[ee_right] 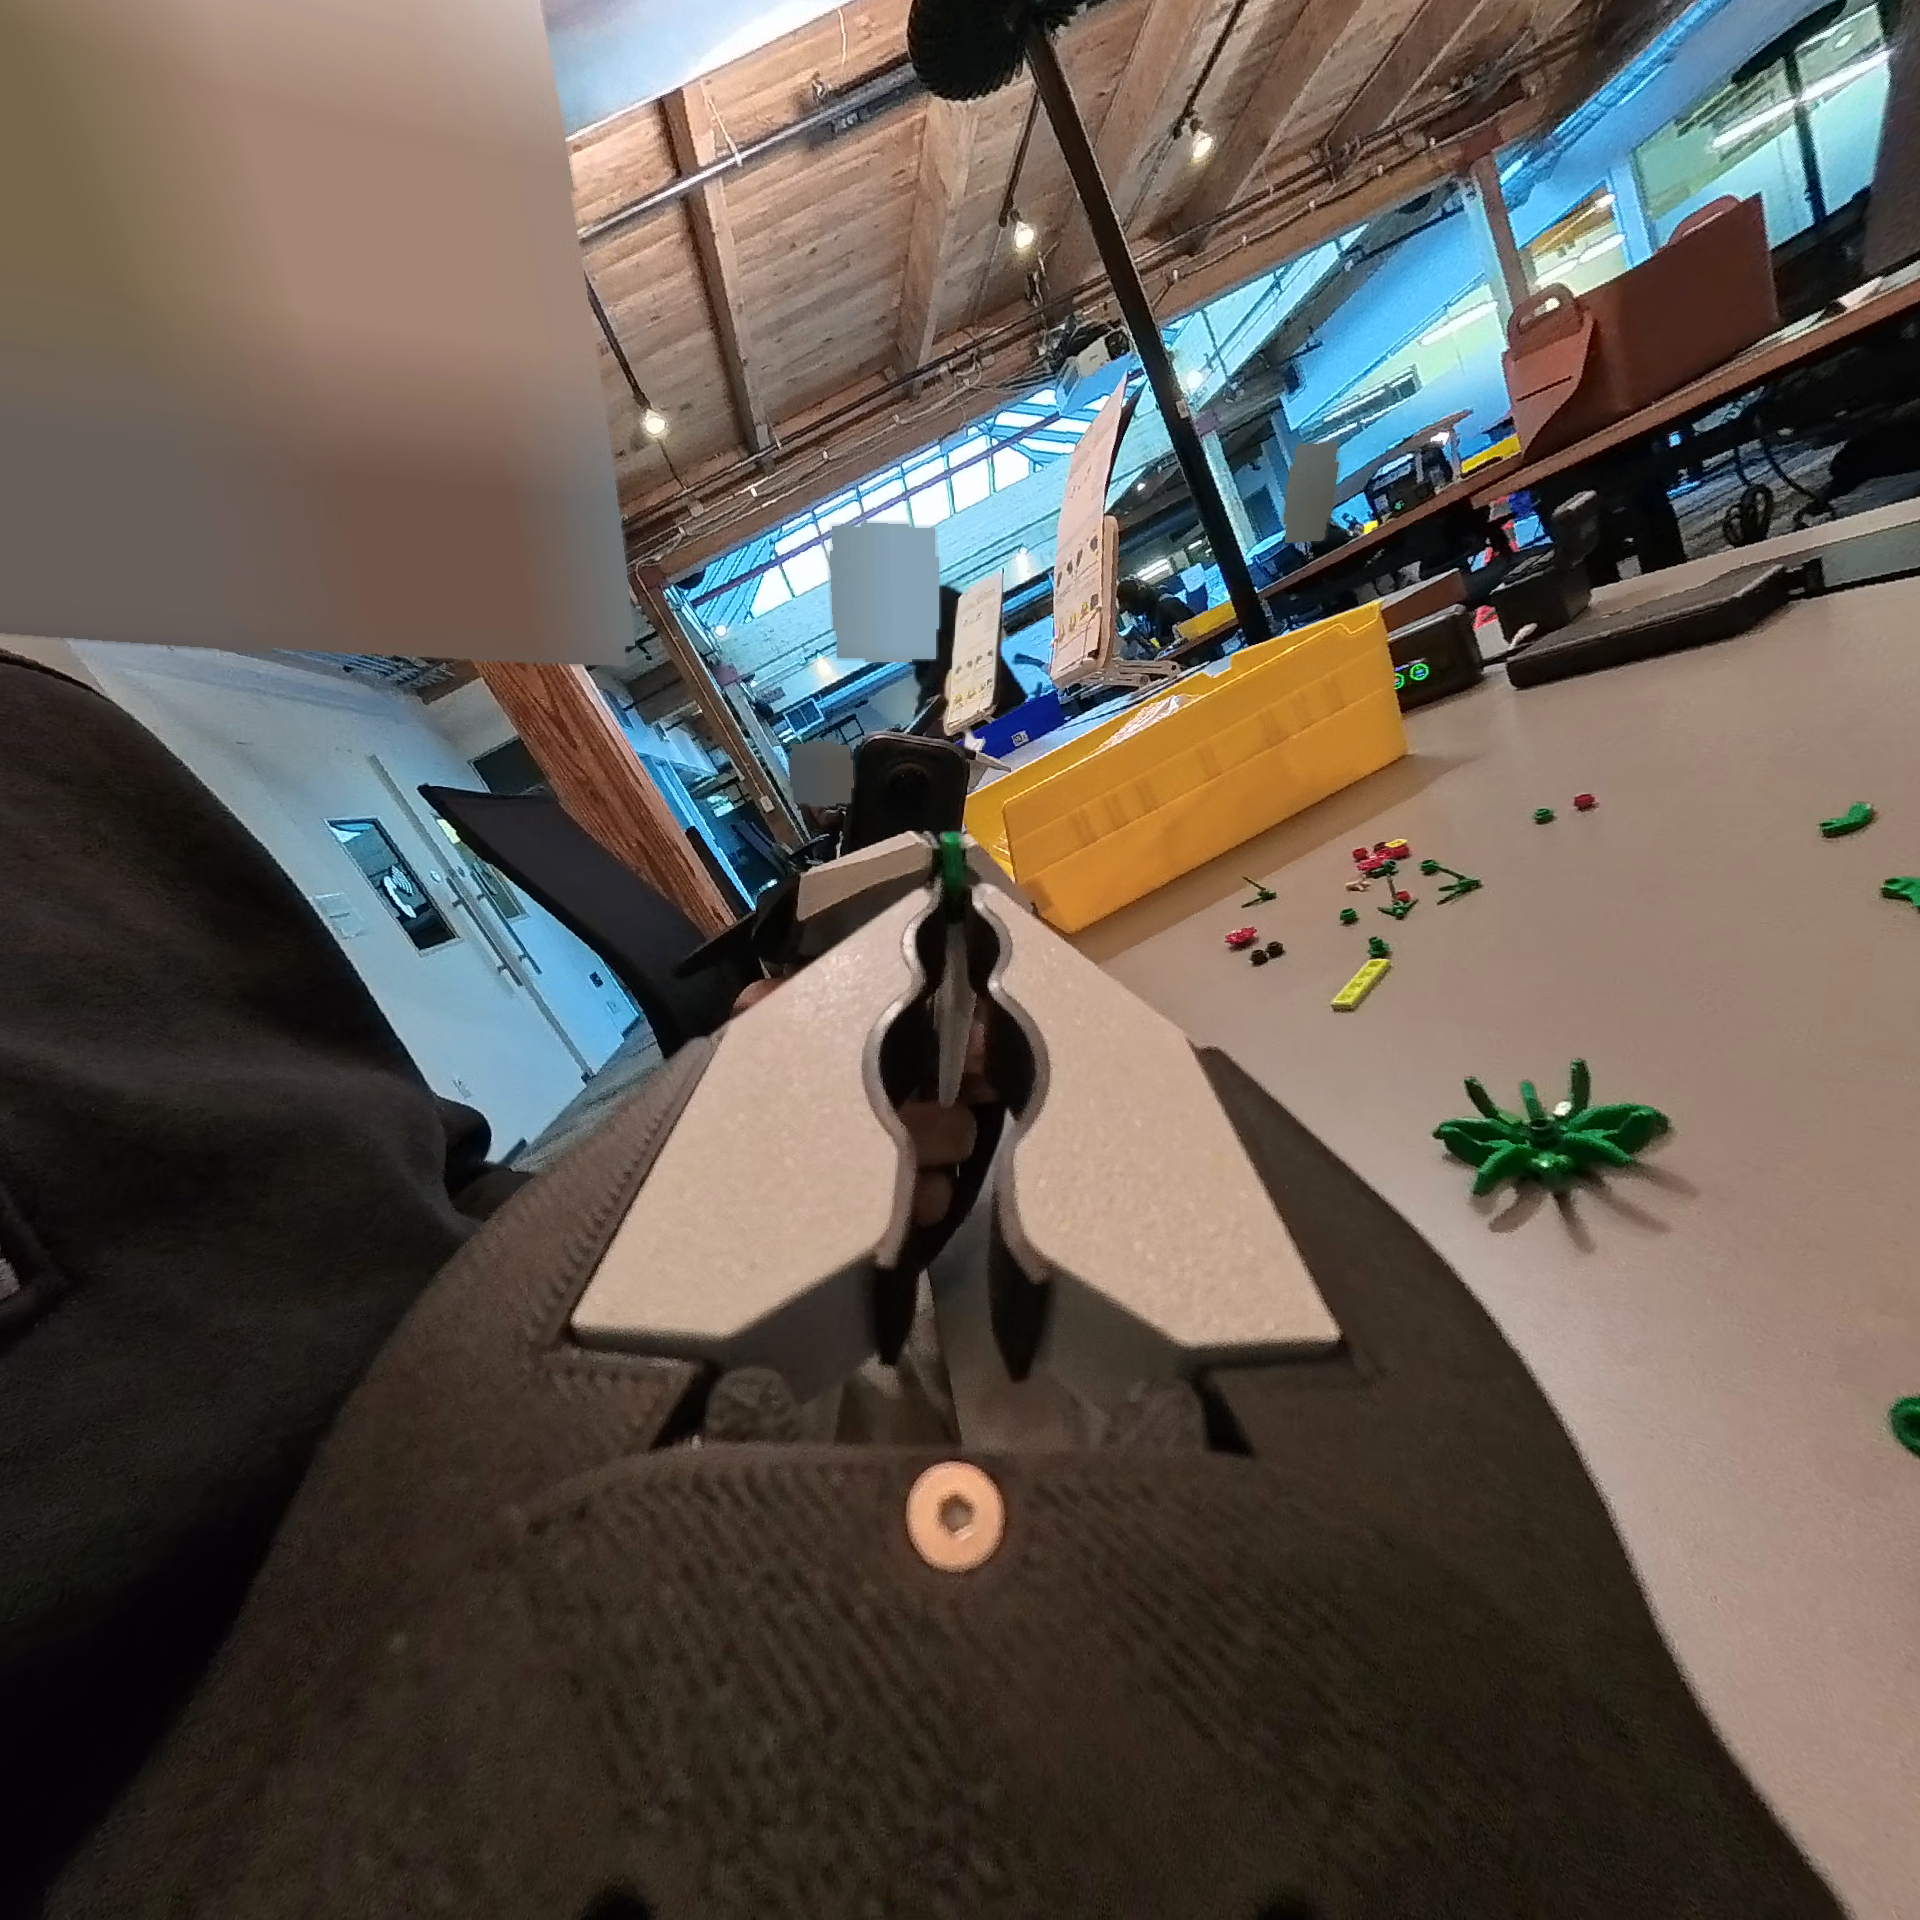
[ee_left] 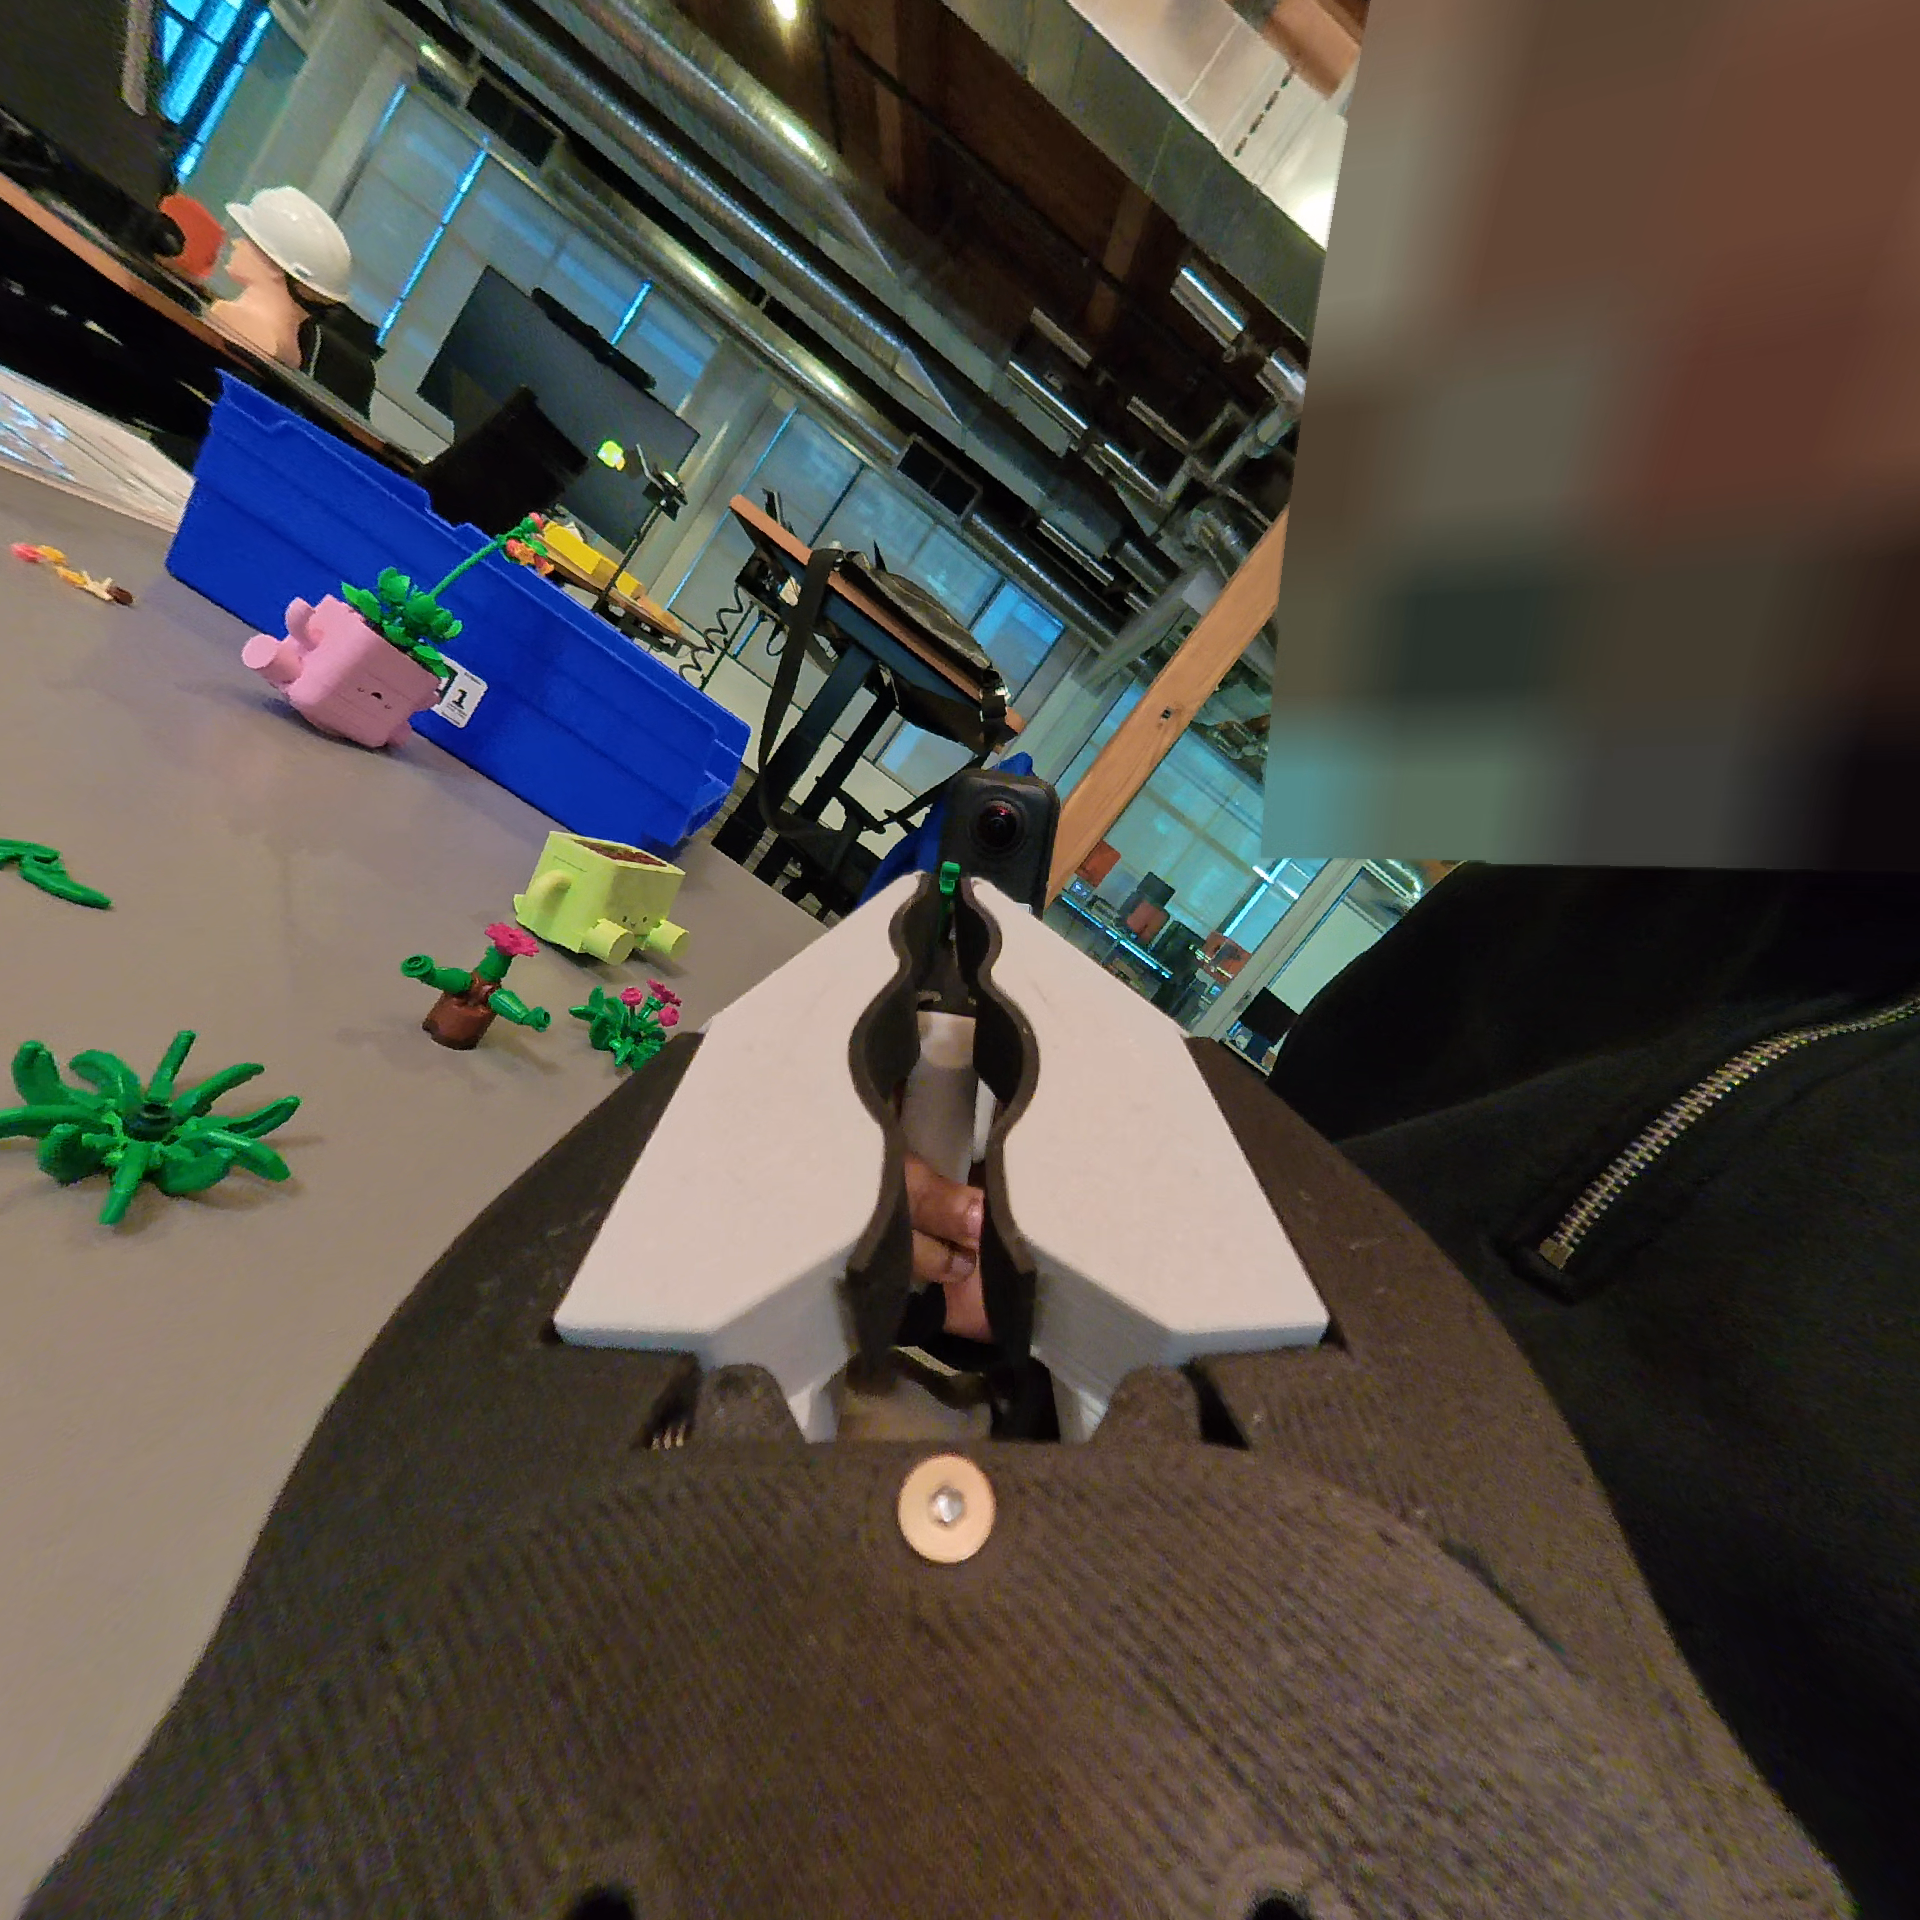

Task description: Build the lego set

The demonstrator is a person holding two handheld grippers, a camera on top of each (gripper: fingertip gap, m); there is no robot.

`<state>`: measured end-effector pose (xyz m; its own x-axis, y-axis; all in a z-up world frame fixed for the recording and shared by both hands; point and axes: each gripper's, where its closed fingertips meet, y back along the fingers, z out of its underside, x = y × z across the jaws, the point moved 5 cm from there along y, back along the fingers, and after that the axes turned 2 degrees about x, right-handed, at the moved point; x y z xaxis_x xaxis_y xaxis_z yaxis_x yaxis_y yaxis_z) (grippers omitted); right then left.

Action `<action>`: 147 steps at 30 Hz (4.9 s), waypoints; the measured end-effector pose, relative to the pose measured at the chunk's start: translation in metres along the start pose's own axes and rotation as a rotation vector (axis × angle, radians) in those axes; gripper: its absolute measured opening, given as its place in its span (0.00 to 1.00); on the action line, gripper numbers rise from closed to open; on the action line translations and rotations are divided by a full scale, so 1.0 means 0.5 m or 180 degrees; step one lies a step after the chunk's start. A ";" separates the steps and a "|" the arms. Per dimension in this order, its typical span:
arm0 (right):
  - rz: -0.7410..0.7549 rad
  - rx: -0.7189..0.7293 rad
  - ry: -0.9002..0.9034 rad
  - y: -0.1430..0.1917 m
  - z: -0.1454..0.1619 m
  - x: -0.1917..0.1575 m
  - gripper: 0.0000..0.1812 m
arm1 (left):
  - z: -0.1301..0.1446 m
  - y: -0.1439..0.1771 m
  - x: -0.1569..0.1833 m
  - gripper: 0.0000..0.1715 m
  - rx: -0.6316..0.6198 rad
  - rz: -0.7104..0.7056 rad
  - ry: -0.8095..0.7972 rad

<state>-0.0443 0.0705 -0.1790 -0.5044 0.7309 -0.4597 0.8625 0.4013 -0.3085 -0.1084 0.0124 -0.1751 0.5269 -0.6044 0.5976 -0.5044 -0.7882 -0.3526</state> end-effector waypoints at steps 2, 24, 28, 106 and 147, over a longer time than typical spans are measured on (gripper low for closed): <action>-0.0019 0.0042 -0.0042 0.002 -0.003 0.002 0.00 | 0.002 -0.001 -0.001 0.00 -0.0027 -0.0005 -0.0002; -0.0271 0.0053 -0.0101 -0.002 -0.002 -0.009 0.02 | 0.002 0.002 0.007 0.00 -0.0151 0.0091 -0.0068; -0.0282 0.0087 -0.0134 0.001 -0.004 -0.008 0.02 | 0.004 0.002 0.006 0.00 -0.0173 0.0095 -0.0074; 0.0937 -0.3469 0.0913 -0.025 0.136 0.079 0.00 | 0.108 0.087 -0.103 0.09 -0.2950 -0.1815 -0.1315; 0.0781 -0.3678 0.1032 -0.008 0.135 0.056 0.00 | 0.129 0.076 -0.086 0.11 -0.3041 -0.1591 -0.1393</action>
<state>-0.0645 0.0522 -0.2471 -0.4321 0.8935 -0.1220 0.5455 0.3667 0.7536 -0.1060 0.0008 -0.2608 0.9100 -0.3860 0.1512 -0.3857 -0.6548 0.6500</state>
